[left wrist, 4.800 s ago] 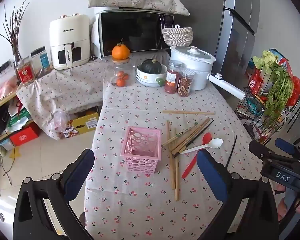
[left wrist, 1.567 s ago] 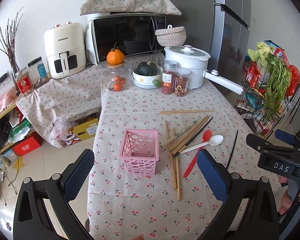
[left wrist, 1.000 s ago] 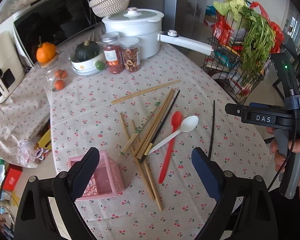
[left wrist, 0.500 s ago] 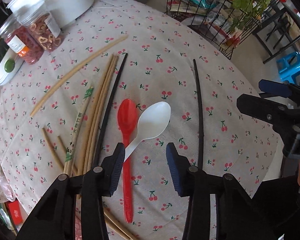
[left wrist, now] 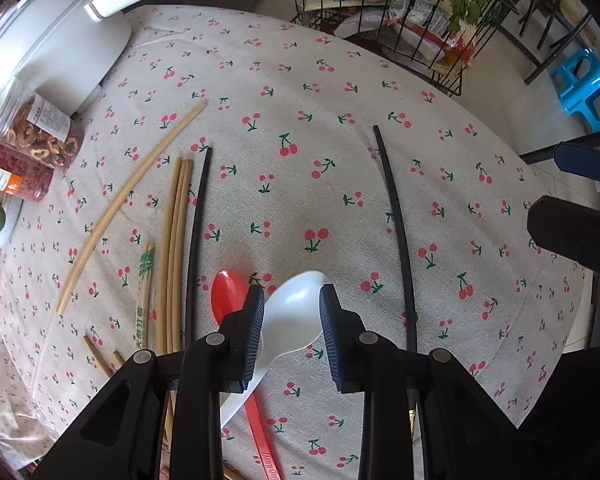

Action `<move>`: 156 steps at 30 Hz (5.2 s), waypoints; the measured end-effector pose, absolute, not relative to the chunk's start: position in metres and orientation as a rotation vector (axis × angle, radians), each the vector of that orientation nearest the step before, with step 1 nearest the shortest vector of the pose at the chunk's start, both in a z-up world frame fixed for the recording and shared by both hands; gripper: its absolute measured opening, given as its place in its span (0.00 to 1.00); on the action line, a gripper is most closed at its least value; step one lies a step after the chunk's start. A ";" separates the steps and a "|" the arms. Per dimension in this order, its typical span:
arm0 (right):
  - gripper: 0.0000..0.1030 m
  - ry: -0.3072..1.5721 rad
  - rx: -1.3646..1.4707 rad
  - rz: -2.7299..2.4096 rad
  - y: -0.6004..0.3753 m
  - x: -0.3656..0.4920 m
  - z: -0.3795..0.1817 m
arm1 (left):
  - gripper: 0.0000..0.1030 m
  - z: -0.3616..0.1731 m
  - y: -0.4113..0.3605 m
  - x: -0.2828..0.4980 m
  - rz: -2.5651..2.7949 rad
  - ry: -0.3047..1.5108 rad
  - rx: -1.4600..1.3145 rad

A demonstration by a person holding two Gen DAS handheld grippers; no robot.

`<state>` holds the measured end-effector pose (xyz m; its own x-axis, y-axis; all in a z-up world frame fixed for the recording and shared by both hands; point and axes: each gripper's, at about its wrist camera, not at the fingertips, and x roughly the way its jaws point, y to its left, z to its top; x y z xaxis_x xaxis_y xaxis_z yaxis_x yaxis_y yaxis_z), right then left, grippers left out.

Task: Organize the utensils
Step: 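Reach the left gripper to the white plastic spoon and close on it, then drop the white spoon into the pink basket with the left gripper while the right grasps the black chopstick, then carry the black chopstick into the pink basket and open the right gripper, then grasp the red plastic spoon by its handle with the right gripper and lift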

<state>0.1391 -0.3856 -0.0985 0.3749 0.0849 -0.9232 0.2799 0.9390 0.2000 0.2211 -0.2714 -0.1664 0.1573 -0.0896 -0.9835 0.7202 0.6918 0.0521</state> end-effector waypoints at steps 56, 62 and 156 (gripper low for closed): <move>0.13 1.274 0.223 -0.121 -0.332 0.199 -0.160 | 0.37 -0.033 -0.097 0.127 -0.527 0.921 -0.104; 0.07 1.249 0.330 -0.080 -0.336 0.194 -0.153 | 0.37 -0.015 -0.052 0.106 -0.505 0.809 -0.168; 0.81 0.726 0.289 0.351 -0.202 0.106 0.017 | 0.80 -0.059 0.071 0.063 -0.080 0.957 -0.185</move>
<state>0.1058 -0.2017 0.0174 0.6944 0.4085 -0.5924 -0.2115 0.9027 0.3746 0.0631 0.0705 -0.0590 0.5746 -0.1494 -0.8047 -0.0140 0.9813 -0.1922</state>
